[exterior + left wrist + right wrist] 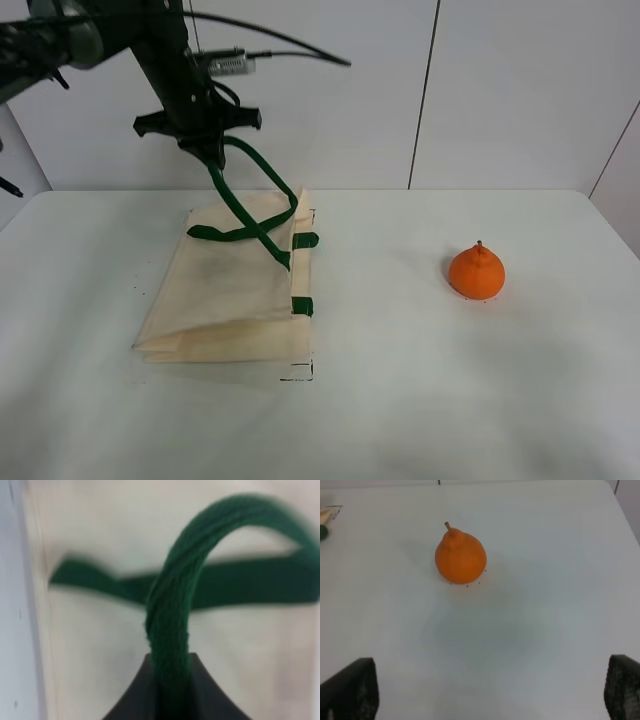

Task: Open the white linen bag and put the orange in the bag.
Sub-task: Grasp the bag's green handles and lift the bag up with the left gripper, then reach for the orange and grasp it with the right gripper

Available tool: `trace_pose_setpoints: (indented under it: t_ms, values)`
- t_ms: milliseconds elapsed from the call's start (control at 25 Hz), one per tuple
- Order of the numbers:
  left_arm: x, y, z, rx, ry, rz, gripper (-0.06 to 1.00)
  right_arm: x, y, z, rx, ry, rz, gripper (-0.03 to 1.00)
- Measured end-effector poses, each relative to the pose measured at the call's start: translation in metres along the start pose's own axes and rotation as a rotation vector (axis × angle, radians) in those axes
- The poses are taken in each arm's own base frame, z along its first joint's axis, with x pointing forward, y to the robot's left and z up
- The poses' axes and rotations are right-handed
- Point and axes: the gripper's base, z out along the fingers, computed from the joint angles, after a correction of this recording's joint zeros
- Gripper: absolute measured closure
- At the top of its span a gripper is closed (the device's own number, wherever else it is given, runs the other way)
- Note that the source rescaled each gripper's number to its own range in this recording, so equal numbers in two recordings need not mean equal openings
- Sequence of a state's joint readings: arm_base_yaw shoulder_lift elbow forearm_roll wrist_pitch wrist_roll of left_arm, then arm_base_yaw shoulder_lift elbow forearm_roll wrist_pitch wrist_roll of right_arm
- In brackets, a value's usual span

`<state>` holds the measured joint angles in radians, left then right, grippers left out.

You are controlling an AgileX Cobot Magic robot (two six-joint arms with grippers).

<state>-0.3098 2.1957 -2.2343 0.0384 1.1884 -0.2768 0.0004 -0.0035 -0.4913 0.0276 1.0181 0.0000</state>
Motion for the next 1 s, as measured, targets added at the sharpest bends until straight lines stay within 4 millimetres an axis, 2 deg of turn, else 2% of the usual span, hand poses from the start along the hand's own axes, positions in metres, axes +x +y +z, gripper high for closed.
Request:
trace_pose_setpoints:
  t_ms: [200, 320, 400, 520, 680, 840, 1000]
  values:
    - [0.001, -0.014, -0.059, 0.073, -0.115, 0.024, 0.94, -0.001, 0.000, 0.001, 0.000, 0.010, 0.000, -0.03]
    - [0.004, -0.014, -0.088, 0.091, -0.168, 0.032, 0.94, -0.007, 0.000, 0.014, 0.001, 0.099, 0.003, -0.03]
    - [0.007, -0.012, -0.107, 0.100, -0.204, 0.033, 0.94, -0.020, 0.000, 0.026, 0.002, 0.170, 0.005, -0.03]
    - [0.010, -0.010, -0.126, 0.108, -0.242, 0.036, 0.94, -0.049, 0.000, 0.054, 0.002, 0.260, 0.010, -0.03]
    - [0.012, -0.009, -0.135, 0.113, -0.258, 0.038, 0.94, -0.090, -0.001, 0.110, 0.000, 0.382, 0.014, -0.03]
    - [0.013, -0.009, -0.131, 0.112, -0.242, 0.039, 0.94, -0.121, -0.002, 0.186, -0.007, 0.525, -0.005, -0.03]
    - [0.014, -0.009, -0.125, 0.107, -0.223, 0.046, 0.94, -0.139, -0.001, 0.263, -0.034, 0.654, -0.015, -0.03]
